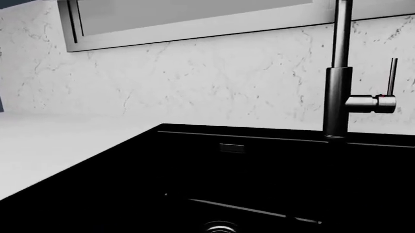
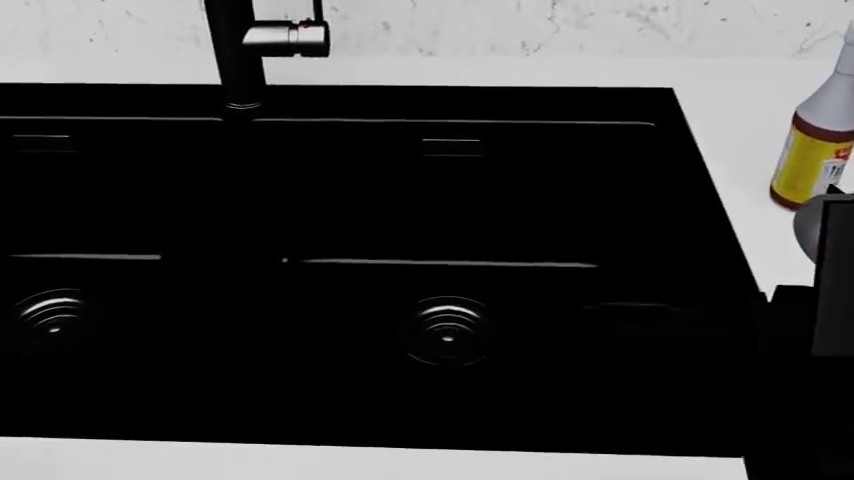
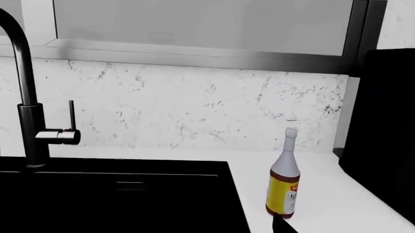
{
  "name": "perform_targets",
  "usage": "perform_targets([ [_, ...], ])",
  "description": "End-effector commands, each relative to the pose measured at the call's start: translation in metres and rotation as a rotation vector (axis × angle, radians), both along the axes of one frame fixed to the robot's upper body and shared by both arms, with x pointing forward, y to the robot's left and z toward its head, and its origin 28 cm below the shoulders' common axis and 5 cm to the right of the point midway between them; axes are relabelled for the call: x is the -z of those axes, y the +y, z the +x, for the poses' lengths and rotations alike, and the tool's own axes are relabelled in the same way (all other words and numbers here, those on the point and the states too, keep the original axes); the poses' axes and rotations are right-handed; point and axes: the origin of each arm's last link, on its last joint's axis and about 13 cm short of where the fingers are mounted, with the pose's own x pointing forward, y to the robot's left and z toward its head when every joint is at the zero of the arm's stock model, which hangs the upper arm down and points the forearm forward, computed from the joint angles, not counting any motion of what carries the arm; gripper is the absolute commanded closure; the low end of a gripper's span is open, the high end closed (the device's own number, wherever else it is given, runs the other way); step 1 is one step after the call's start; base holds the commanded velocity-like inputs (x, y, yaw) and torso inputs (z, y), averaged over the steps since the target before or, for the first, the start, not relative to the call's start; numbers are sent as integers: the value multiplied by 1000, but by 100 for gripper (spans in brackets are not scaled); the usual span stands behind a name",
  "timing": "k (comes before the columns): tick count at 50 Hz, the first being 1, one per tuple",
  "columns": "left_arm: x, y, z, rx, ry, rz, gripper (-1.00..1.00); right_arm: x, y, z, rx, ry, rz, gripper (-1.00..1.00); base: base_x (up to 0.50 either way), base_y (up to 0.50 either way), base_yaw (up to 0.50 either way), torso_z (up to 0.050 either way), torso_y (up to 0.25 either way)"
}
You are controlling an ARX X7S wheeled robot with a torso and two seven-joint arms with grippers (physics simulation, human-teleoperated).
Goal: Pick the sponge from the counter and place it in the sink
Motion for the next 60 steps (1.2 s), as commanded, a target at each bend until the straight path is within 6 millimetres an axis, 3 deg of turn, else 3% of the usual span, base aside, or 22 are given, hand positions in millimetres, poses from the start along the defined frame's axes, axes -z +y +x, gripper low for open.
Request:
perform_targets([
  [1, 2, -1, 0, 5, 4, -4, -100, 3, 0, 1, -3, 8, 6, -100, 277, 0, 0, 0, 0],
  [15, 5, -1, -2, 6, 5, -7, -100, 6, 0, -5, 5, 14, 12, -100, 273, 0, 0, 0, 0],
  [27, 8, 0, 0, 6, 12, -12, -100, 4, -7, -12, 129, 53, -21, -100, 10, 0, 0, 0, 0],
  [60, 12, 1, -1, -1, 19, -8, -100, 13, -57, -83, 451, 153, 114, -100, 0, 0, 0, 0, 0],
])
